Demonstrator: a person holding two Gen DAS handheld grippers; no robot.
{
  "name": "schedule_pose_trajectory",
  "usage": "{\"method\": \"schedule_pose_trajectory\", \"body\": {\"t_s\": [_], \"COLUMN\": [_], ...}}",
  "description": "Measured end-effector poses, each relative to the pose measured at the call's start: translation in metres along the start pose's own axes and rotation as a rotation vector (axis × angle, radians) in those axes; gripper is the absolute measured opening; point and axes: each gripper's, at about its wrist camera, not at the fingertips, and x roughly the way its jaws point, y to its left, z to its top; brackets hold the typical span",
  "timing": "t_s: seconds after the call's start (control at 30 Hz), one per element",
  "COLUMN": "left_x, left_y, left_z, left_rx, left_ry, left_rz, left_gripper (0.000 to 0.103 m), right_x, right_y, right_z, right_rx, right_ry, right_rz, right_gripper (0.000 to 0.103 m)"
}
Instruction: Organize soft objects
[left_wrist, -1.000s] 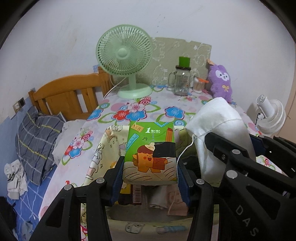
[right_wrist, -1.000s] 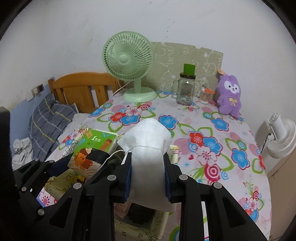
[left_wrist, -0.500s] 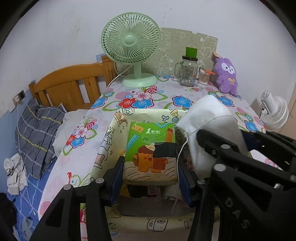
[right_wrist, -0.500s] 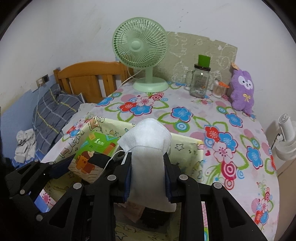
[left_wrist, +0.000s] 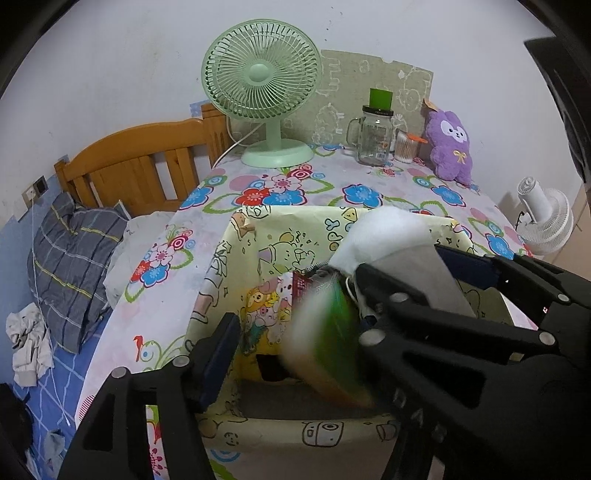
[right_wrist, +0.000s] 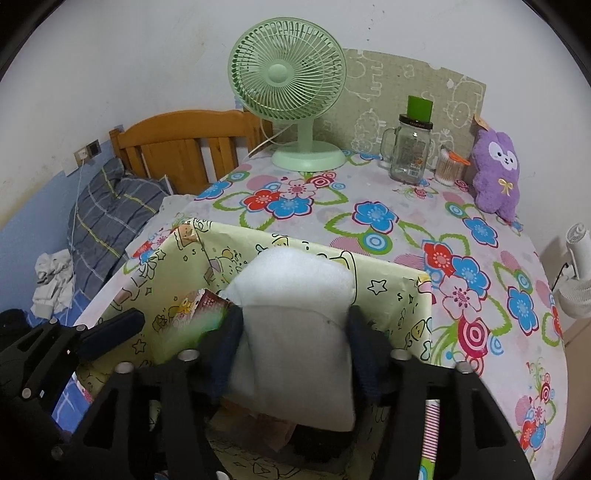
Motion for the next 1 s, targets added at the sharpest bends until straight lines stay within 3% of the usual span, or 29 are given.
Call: {"method": "schedule_pose_trajectory", "body": {"t_s": [0.1,0.2,0.6,1.0], "left_x": [-0.001,-0.003,-0.017,-0.049], "left_y": [-0.004,-0.007,-0.032,-0.06], "left_z": [0.0,0.0,0.003,0.006], "left_rx": [0.01,0.012,0.037,0.053], "left_ry": [-0.004,-0.007,-0.036,-0.101], "left_rz": [0.003,-0.003,0.023,0.016], "left_gripper": [0.074,0.078,0.088,0.096], "right_x": [-0.004,-0.01,-0.035,-0.086], "right_y": [0.0,0.0,-0.024,-0.055], "right_z": [0.0,0.001,-0.005,-0.017], "right_rx": [-0.015,-0.029,0.001,0.053], "right_ry": [-0.013,-0.03,-0.055,-0.146], "right_rz": [0.004,-0.012,-0.045,-0.072], "right_gripper": [0.081,0.087,0.091,0.099]}}
